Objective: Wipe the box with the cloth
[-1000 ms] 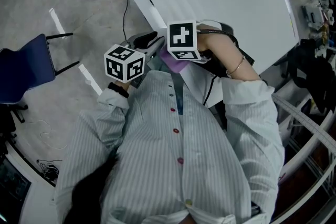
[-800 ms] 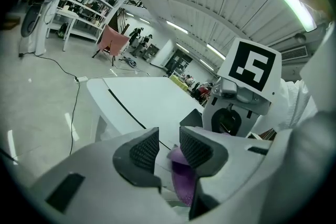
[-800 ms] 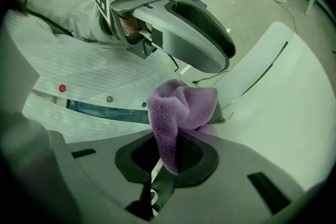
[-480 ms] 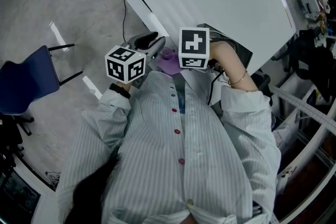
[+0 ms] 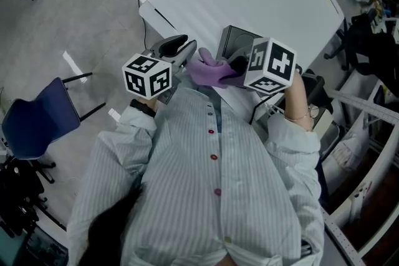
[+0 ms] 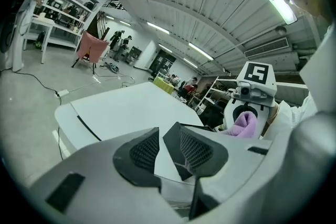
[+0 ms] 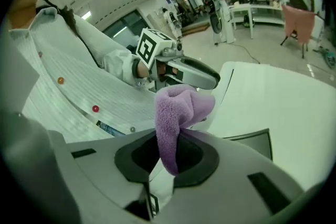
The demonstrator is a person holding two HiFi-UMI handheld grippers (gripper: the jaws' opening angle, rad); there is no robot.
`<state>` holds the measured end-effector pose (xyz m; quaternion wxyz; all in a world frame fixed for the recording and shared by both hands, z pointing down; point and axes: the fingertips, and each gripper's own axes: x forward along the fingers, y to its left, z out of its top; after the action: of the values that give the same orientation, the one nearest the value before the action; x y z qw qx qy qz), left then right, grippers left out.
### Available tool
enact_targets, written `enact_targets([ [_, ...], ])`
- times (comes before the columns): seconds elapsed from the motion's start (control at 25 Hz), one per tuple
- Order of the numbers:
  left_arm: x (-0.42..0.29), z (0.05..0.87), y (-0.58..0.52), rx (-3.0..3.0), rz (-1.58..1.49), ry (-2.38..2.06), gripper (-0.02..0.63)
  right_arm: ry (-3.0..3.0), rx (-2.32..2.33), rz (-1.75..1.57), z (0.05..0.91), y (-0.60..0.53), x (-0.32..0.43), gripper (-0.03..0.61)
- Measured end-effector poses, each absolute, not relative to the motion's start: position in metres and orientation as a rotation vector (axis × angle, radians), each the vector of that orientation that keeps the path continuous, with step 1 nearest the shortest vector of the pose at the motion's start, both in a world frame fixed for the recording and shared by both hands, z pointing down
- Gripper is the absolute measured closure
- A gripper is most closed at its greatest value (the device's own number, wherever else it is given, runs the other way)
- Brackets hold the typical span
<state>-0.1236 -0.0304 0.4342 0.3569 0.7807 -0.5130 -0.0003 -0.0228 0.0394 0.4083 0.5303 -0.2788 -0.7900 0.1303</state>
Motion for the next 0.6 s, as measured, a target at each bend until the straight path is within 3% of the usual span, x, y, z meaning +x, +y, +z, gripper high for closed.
enact_targets([
  [0.6,-0.046,0.374,-0.097,2.324,0.046,-1.056,0.512,-2.635,0.322,0.273,0.306,-0.059,0.037,0.528],
])
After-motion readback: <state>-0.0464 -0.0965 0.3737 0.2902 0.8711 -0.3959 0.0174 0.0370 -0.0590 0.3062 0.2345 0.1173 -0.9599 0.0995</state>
